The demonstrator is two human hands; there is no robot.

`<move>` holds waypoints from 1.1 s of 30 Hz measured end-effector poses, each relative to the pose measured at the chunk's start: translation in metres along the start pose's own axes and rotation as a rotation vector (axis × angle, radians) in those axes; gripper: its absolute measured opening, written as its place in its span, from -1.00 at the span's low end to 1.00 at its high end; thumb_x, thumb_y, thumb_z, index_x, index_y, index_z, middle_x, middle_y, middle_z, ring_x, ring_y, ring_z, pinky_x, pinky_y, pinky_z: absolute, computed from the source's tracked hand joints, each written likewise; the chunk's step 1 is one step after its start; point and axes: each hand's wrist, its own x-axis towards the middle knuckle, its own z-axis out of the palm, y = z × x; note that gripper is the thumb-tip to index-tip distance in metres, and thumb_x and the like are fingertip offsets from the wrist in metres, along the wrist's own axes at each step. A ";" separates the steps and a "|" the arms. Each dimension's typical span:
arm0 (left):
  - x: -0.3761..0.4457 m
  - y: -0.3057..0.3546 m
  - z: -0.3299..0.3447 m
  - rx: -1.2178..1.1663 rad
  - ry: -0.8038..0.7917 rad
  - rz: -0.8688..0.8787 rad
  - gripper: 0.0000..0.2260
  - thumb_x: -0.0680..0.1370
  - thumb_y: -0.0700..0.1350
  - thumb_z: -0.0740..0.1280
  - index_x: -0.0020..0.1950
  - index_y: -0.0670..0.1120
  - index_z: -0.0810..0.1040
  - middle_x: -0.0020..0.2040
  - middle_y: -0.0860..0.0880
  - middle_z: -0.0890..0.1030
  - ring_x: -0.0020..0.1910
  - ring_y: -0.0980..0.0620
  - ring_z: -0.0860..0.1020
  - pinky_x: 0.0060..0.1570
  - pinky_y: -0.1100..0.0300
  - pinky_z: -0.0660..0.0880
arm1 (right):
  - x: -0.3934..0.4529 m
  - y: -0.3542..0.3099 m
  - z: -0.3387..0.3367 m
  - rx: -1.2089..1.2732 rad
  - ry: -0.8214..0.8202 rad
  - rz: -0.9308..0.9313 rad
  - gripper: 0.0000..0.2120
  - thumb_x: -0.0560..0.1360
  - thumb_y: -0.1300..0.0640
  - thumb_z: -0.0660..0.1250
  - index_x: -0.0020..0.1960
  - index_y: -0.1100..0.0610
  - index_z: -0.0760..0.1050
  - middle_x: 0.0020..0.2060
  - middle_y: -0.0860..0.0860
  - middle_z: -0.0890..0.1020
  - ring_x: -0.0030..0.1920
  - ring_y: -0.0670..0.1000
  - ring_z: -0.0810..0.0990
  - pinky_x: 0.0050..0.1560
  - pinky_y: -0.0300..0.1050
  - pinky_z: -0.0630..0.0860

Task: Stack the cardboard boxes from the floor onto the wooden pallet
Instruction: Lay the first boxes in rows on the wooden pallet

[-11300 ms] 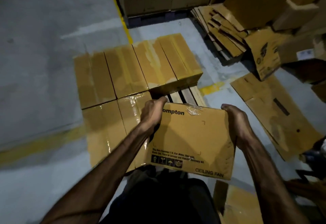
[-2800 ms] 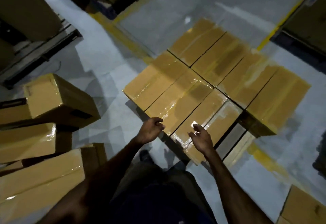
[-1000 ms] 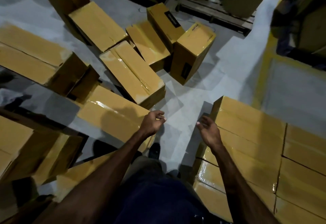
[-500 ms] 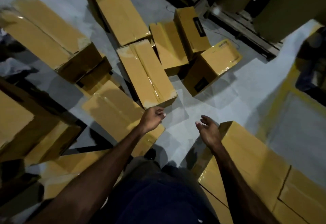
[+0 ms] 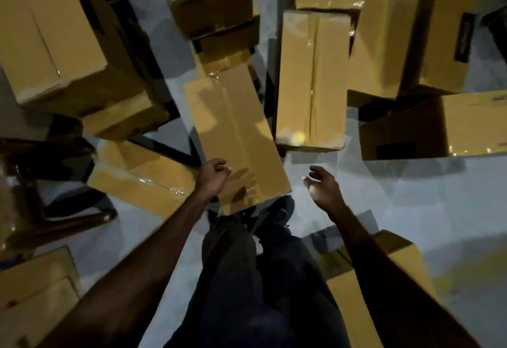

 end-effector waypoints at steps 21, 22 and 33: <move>0.065 -0.085 0.015 -0.589 0.050 -0.246 -0.67 0.61 0.08 0.43 0.35 0.04 0.65 0.22 0.05 0.71 0.25 -0.08 0.62 0.34 -0.13 0.52 | 0.129 0.037 0.117 0.114 -0.150 0.063 -0.39 0.39 -0.26 0.40 0.42 -0.18 0.50 0.26 -0.03 0.68 0.18 0.11 0.69 0.21 0.21 0.66; 0.056 -0.081 0.002 -0.599 0.054 -0.233 -0.67 0.59 0.09 0.44 0.33 0.06 0.66 0.20 0.07 0.72 0.24 -0.08 0.63 0.33 -0.15 0.54 | 0.115 0.024 0.114 0.134 -0.141 0.050 -0.45 0.47 -0.19 0.41 0.44 -0.15 0.51 0.28 -0.05 0.67 0.20 0.10 0.68 0.22 0.17 0.65; -0.050 -0.004 -0.136 -0.627 -0.008 -0.001 -0.41 0.55 0.13 0.43 0.50 -0.14 0.53 0.29 -0.14 0.68 0.26 -0.19 0.65 0.27 -0.16 0.58 | -0.022 -0.084 0.078 0.805 0.040 -0.053 -0.43 0.43 -0.25 0.50 0.28 0.11 0.69 0.20 0.08 0.73 0.27 0.15 0.66 0.41 0.19 0.52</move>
